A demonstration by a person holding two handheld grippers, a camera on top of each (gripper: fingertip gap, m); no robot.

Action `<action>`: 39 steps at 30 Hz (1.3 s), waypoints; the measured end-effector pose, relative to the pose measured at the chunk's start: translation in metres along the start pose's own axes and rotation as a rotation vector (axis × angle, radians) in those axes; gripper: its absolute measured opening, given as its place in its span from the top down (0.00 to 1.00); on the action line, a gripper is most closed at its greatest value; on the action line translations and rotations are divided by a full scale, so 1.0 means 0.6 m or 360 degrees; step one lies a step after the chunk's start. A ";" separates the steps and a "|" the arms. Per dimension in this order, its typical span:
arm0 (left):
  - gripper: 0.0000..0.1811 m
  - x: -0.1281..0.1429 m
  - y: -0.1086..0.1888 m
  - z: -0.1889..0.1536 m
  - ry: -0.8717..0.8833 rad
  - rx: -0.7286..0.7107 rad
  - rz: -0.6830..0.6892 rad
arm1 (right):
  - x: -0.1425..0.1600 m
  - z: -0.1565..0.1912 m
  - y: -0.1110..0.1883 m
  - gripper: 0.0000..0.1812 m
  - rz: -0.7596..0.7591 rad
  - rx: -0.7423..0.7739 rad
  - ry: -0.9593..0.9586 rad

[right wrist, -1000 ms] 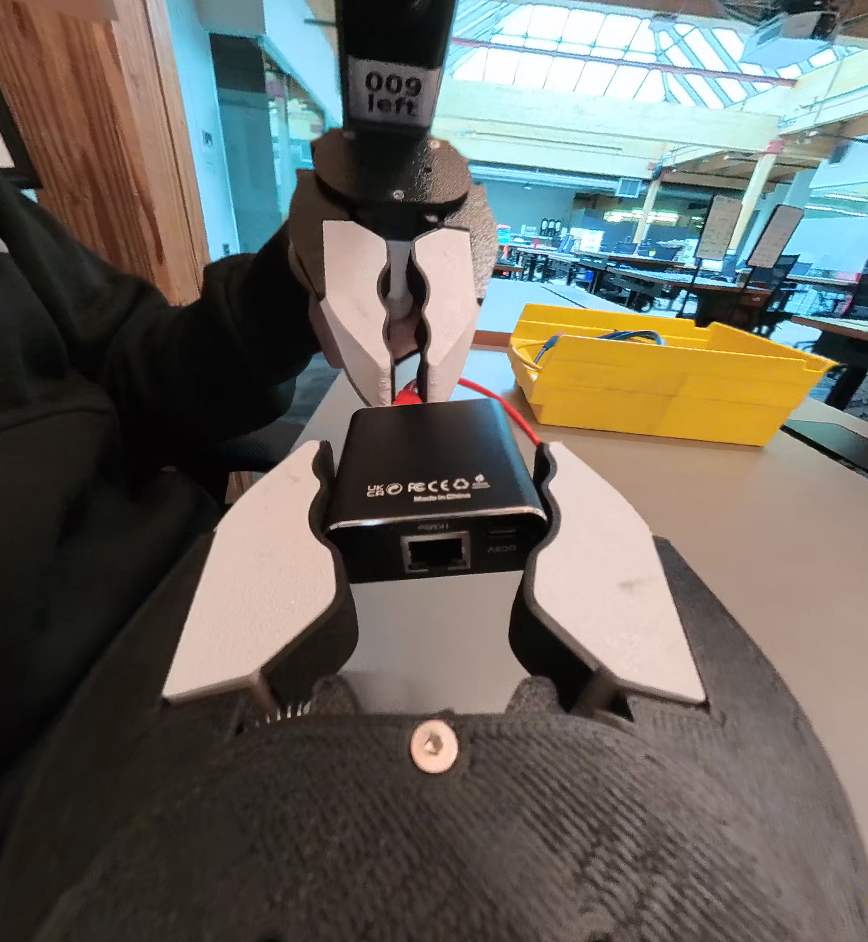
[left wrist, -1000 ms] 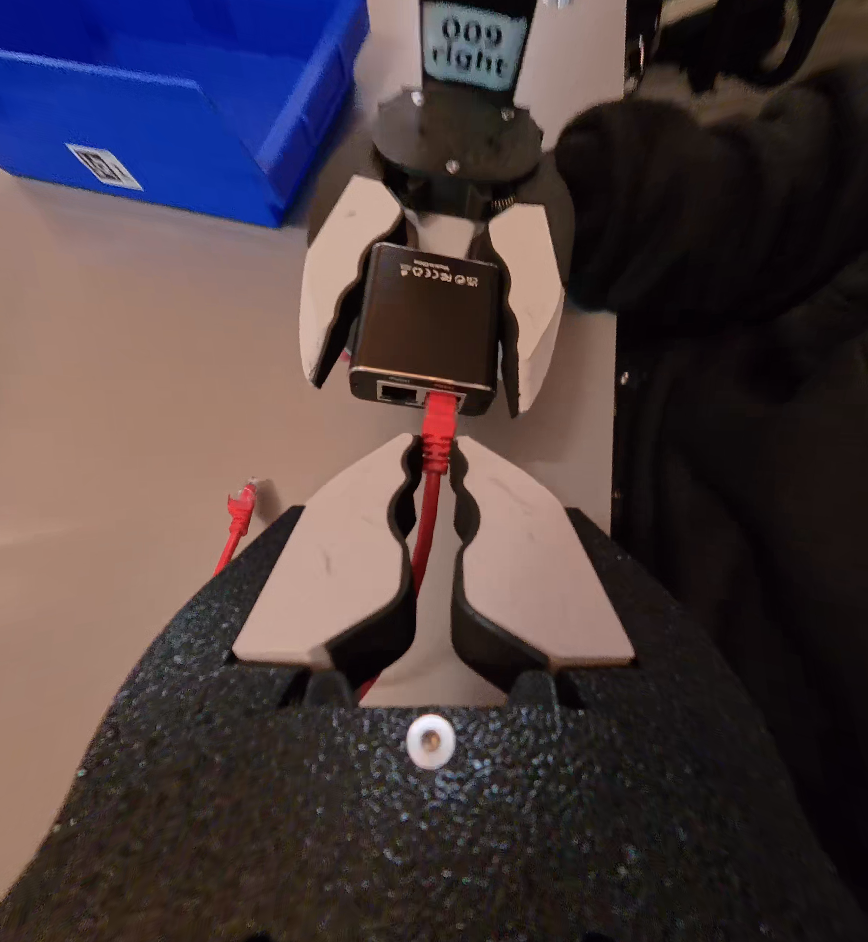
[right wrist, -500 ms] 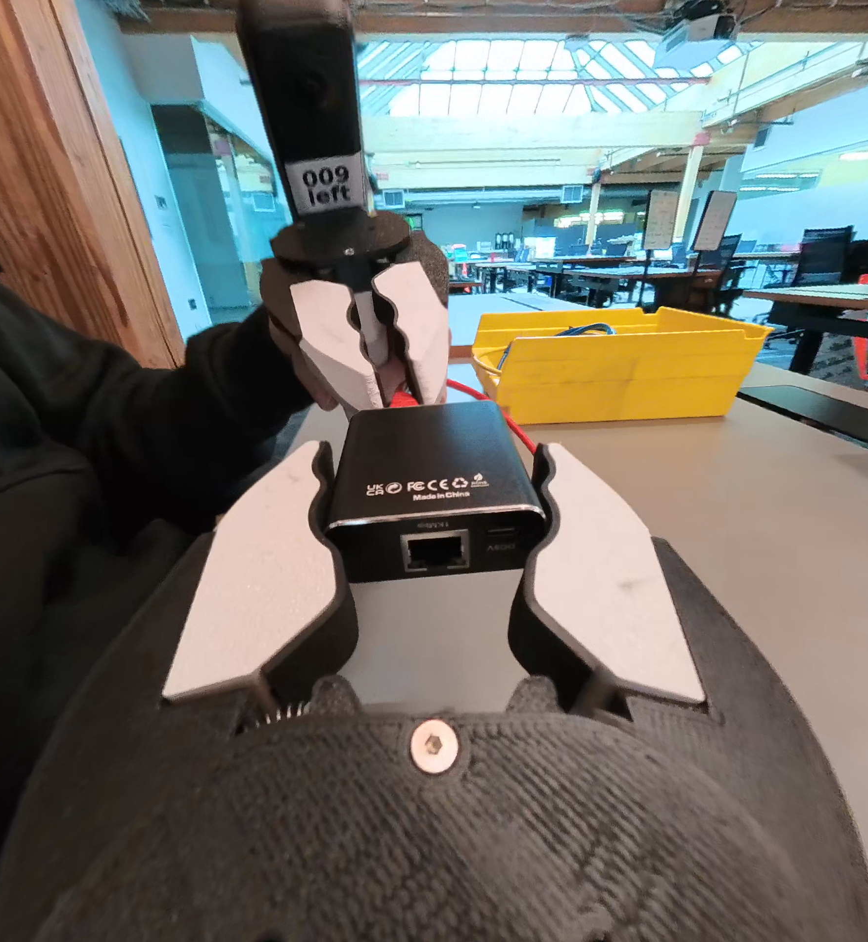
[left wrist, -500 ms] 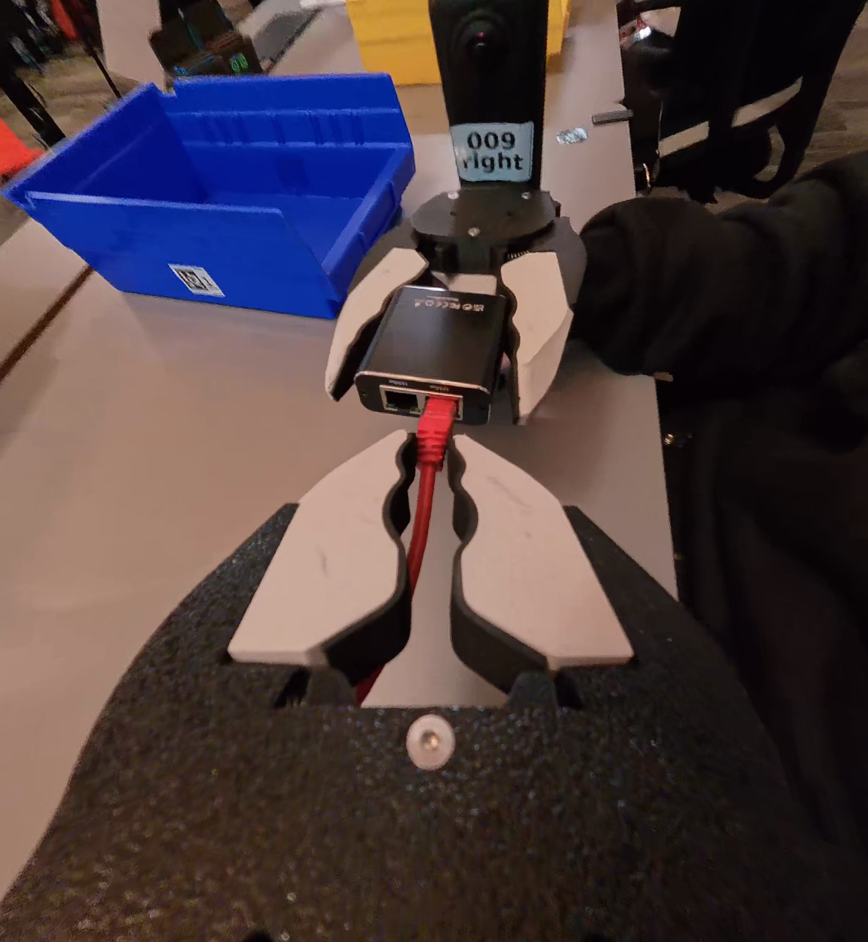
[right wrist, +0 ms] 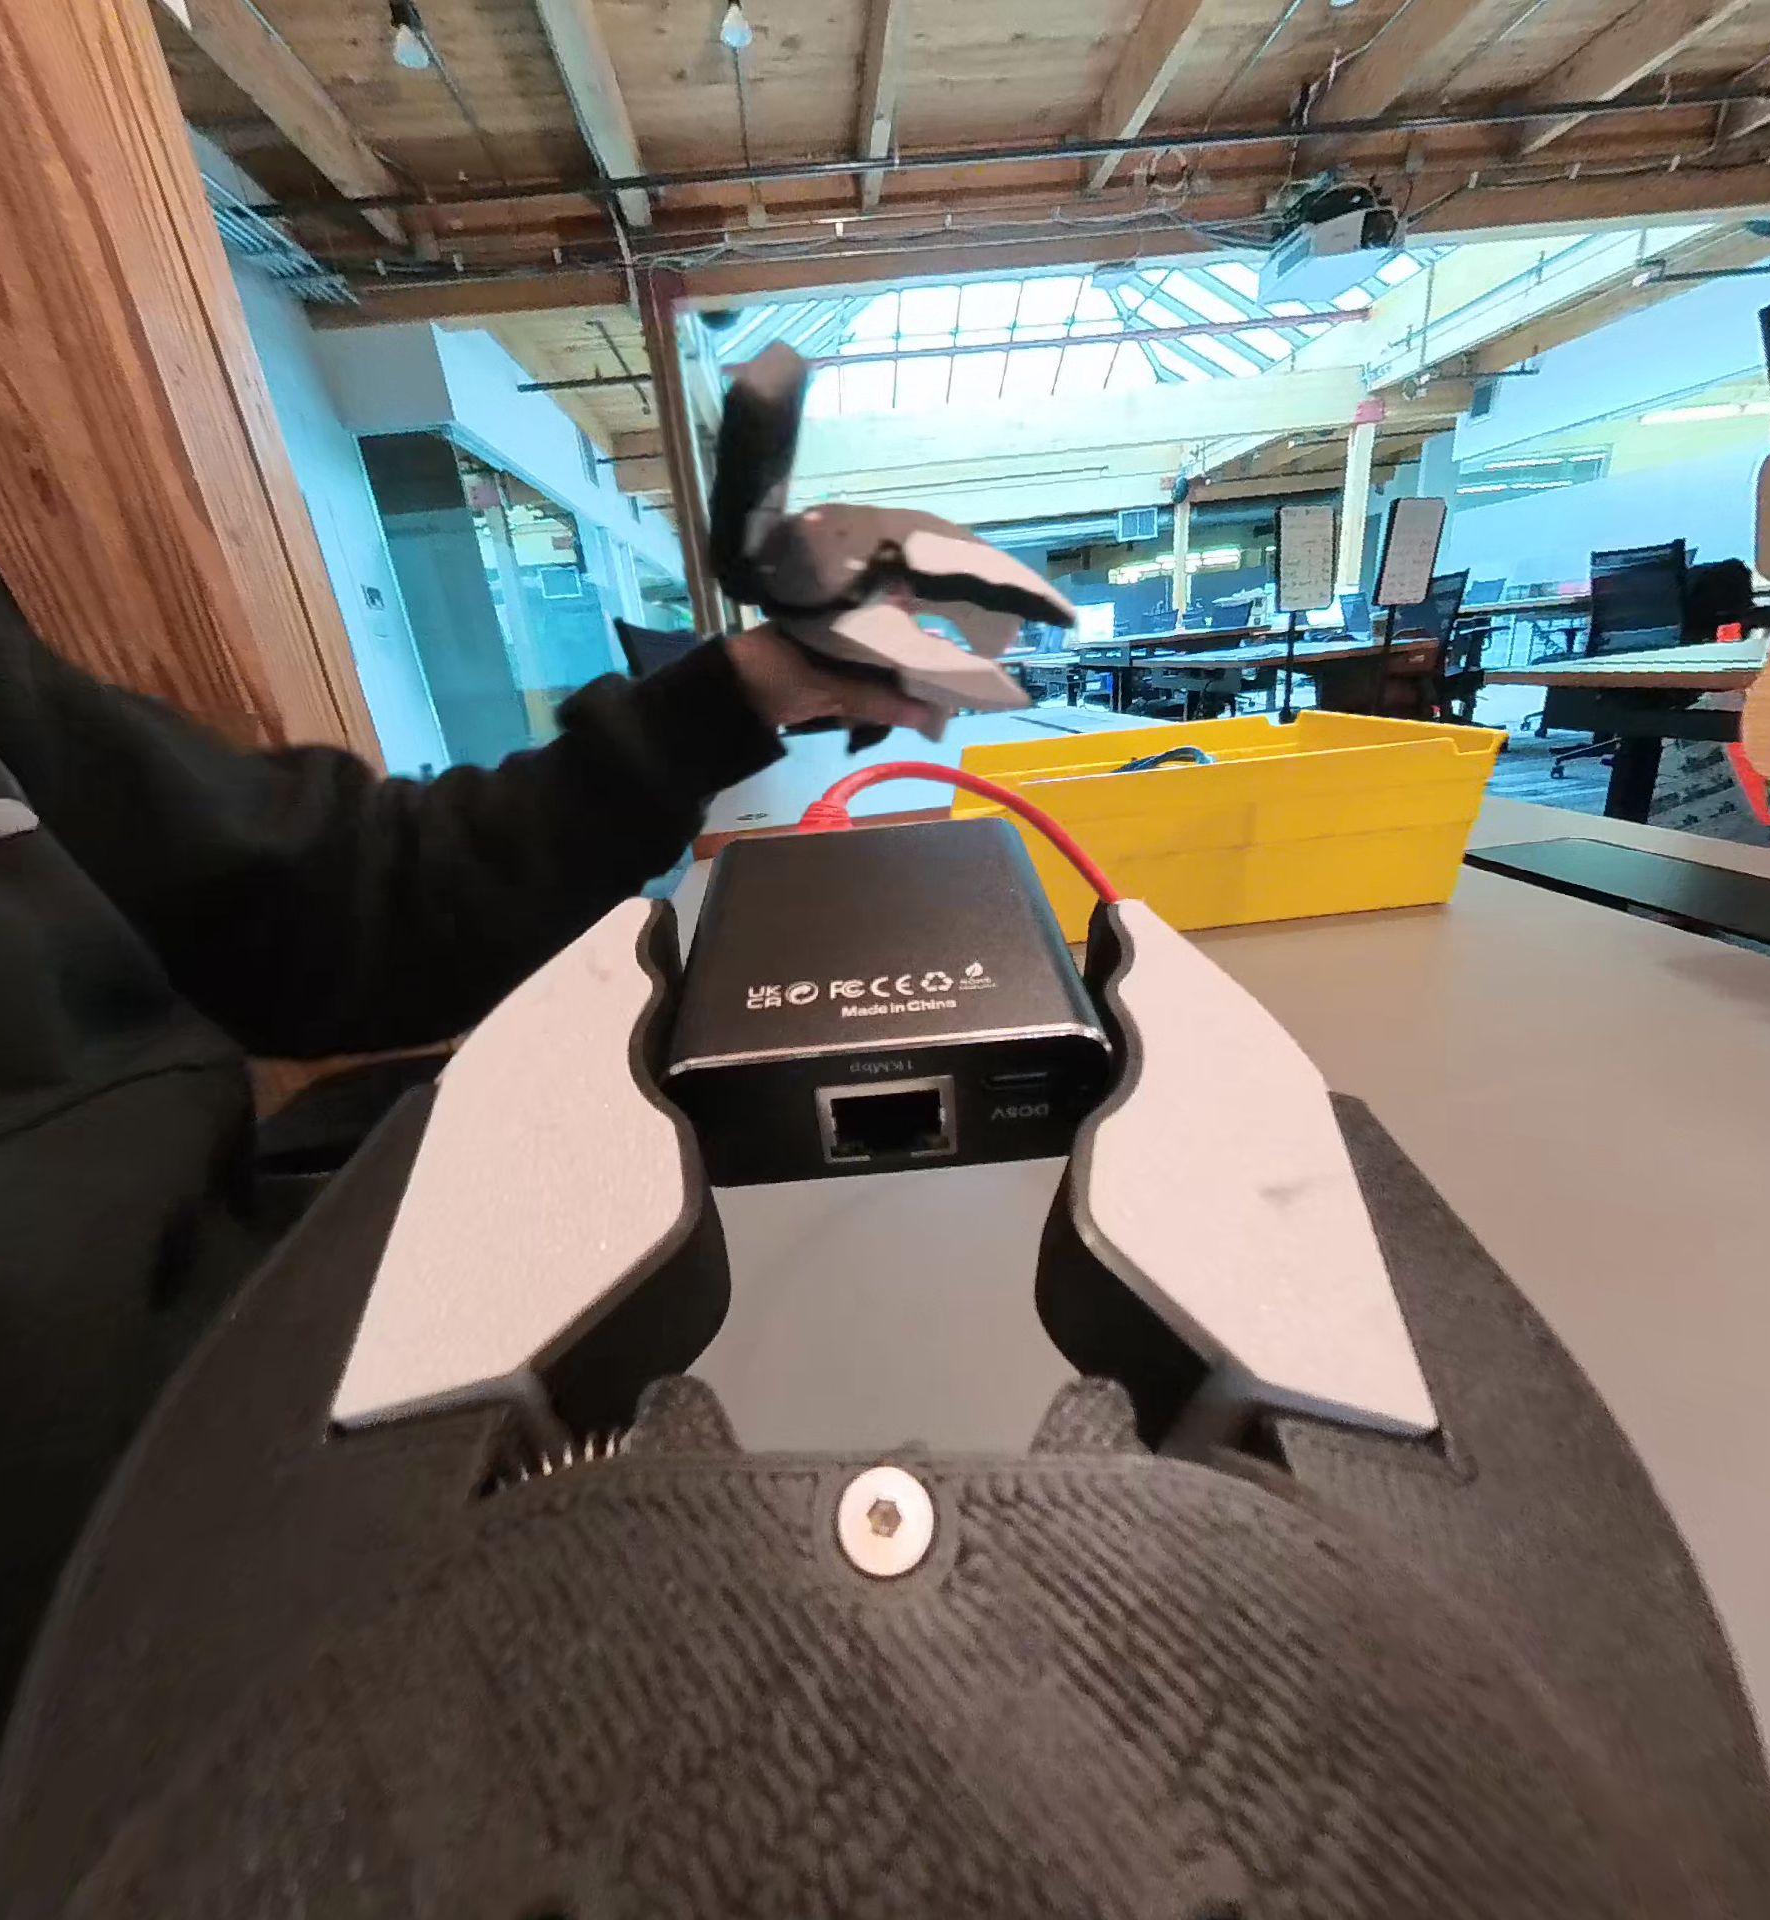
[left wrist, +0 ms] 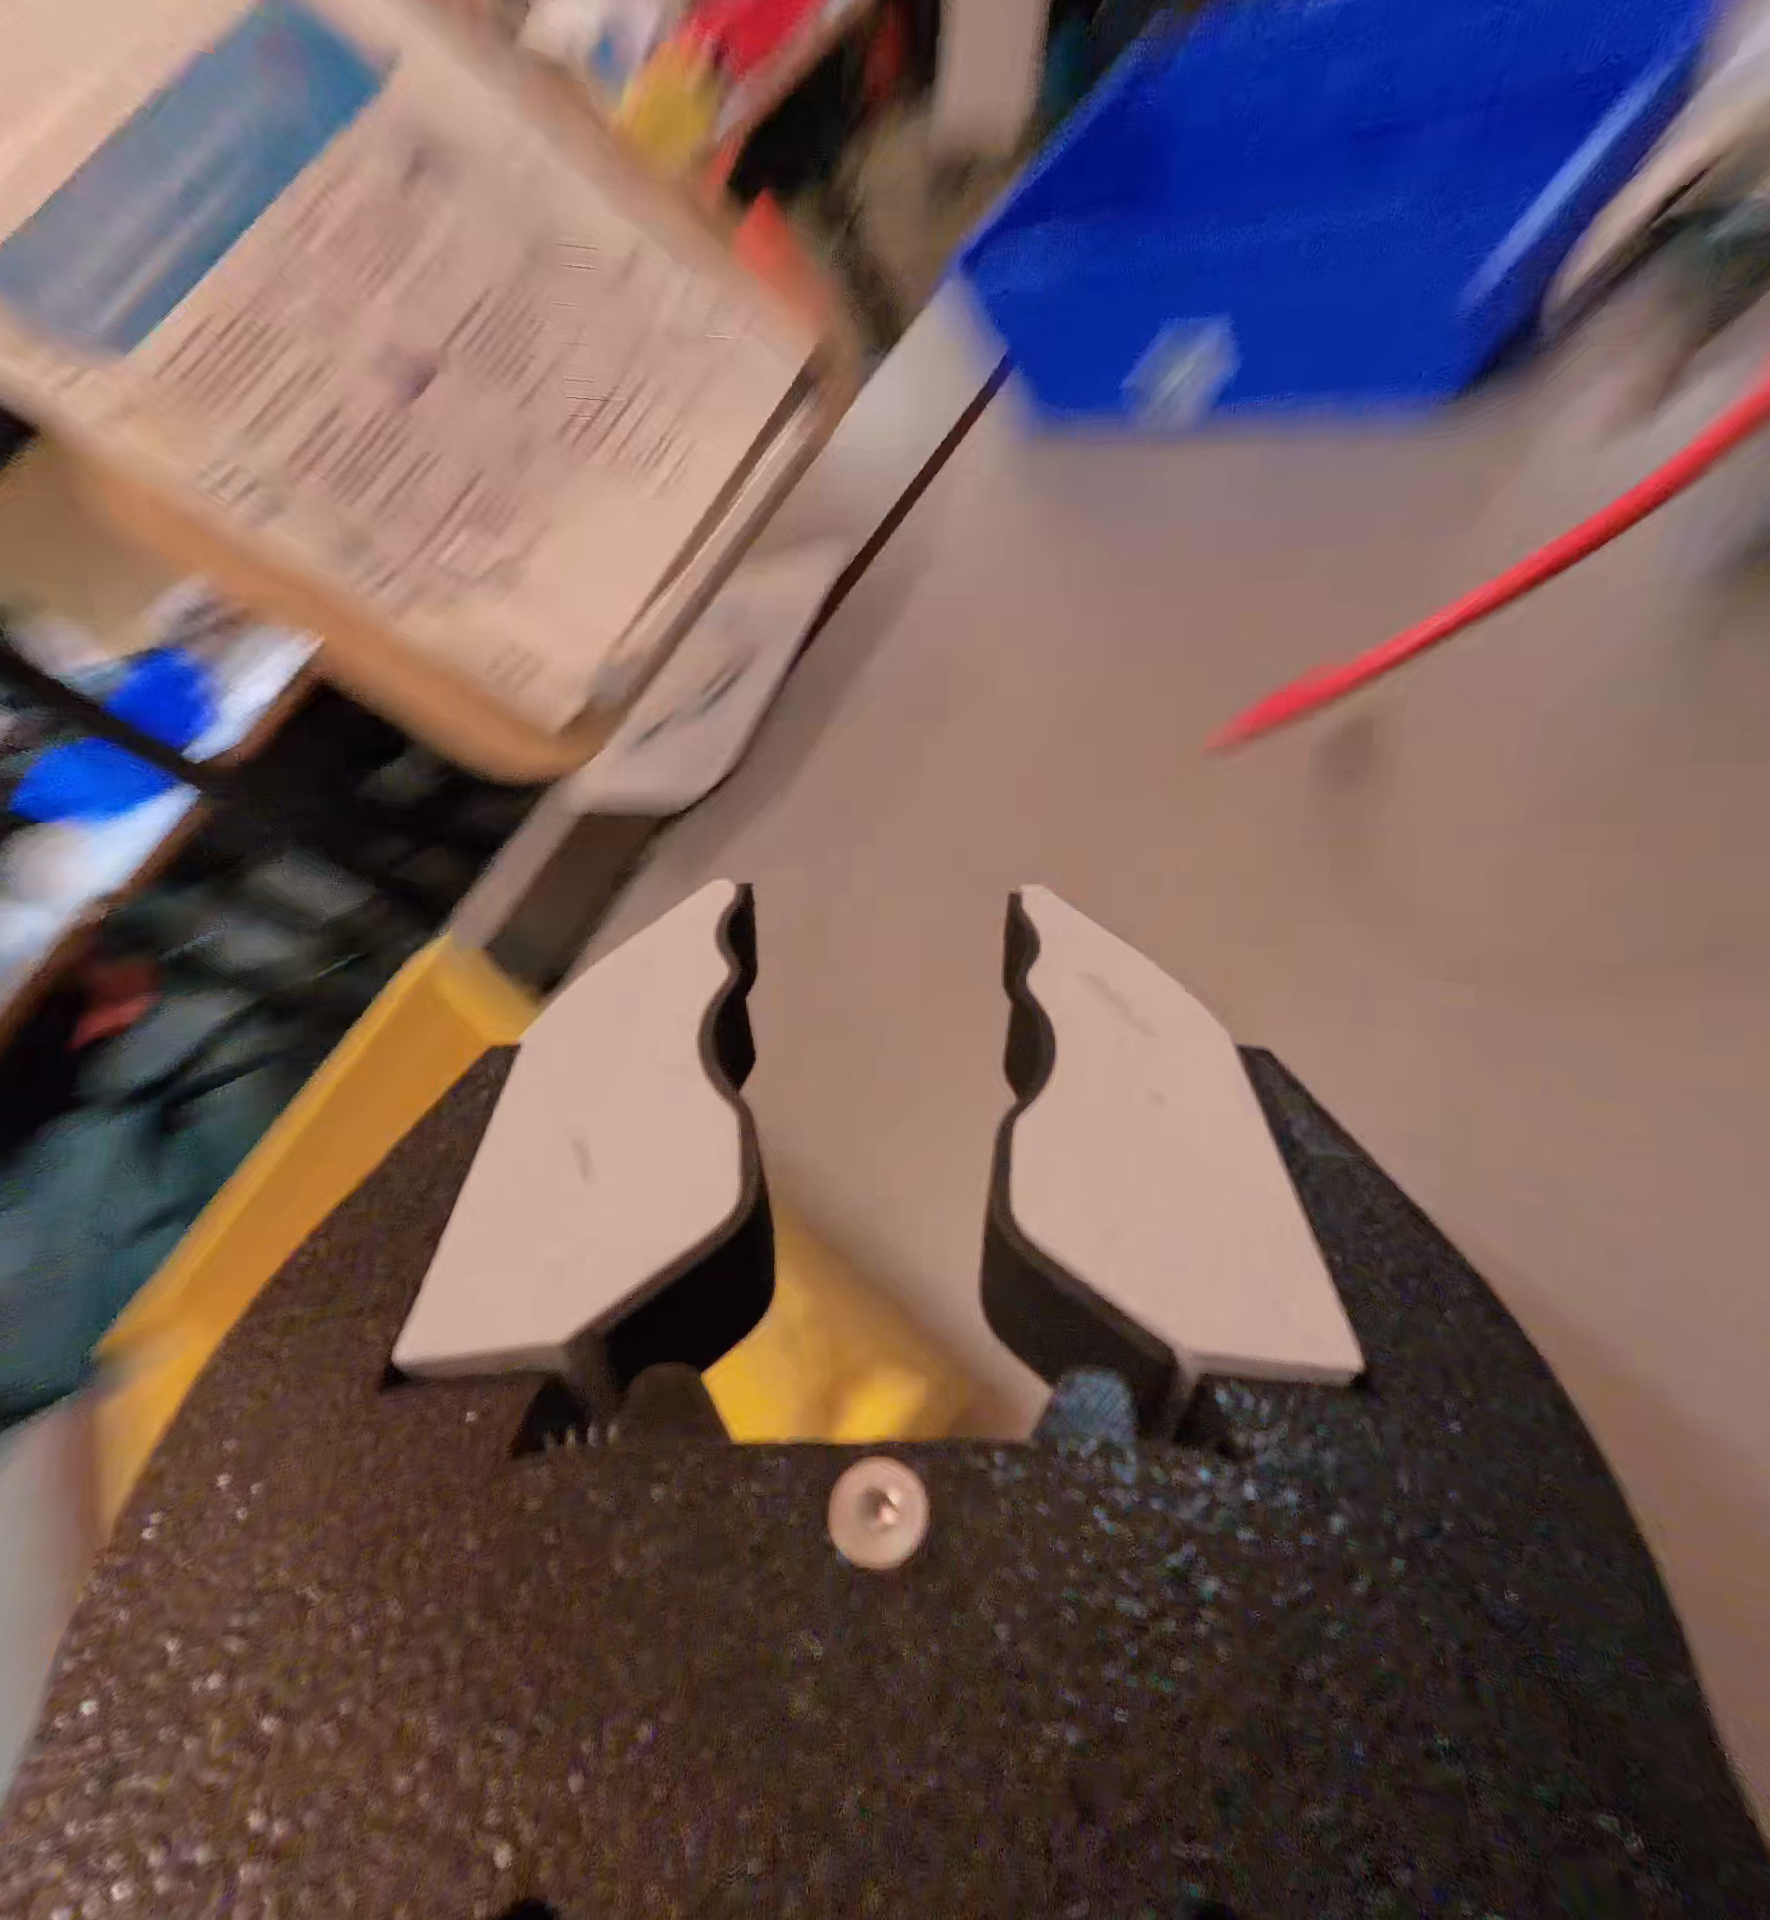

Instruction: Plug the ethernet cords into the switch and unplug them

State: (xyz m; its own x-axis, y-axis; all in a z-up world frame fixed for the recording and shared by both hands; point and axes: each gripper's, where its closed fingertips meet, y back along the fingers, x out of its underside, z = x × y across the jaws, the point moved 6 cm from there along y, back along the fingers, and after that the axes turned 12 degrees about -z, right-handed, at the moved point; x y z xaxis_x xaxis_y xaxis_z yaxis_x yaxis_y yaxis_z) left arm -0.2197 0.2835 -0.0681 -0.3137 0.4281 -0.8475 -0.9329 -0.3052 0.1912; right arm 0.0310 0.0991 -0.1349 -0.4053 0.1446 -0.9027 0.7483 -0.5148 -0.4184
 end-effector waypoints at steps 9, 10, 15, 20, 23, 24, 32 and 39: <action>0.75 0.216 -0.035 0.163 -0.1221 0.0249 0.0971 | 0.002 0.002 0.000 0.58 0.0014 -0.0043 -0.0001; 0.75 0.227 -0.044 0.165 -0.1295 0.0283 0.1004 | 0.002 0.002 0.002 0.58 0.0015 -0.0046 -0.0007; 0.91 0.245 -0.067 0.171 -0.1455 0.0322 0.1001 | 0.000 -0.001 0.009 0.58 0.0024 -0.0014 0.0034; 0.95 0.217 -0.024 0.209 -0.1553 0.0298 0.1223 | 0.001 -0.001 0.010 0.58 0.0033 -0.0007 0.0043; 0.97 0.200 0.012 0.234 -0.1436 0.0209 0.1359 | 0.001 -0.002 0.009 0.58 0.0033 -0.0001 0.0050; 0.97 0.193 0.024 0.243 -0.1382 0.0141 0.1400 | 0.000 -0.002 0.009 0.58 0.0022 0.0001 0.0049; 0.97 0.047 0.113 0.309 -0.0967 -0.0737 0.1313 | -0.016 -0.001 0.014 0.58 -0.0083 0.0000 0.0061; 0.97 -0.063 0.082 0.173 -0.0088 -0.0668 0.0725 | -0.031 -0.010 0.037 0.58 -0.0112 0.0086 0.0128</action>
State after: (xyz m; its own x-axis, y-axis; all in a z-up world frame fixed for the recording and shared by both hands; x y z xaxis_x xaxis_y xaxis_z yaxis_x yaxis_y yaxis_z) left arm -0.2719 0.3408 0.0250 -0.6830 0.2163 -0.6977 -0.5577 -0.7712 0.3069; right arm 0.0582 0.0902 -0.1282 -0.4106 0.2481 -0.8774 0.6895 -0.5453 -0.4768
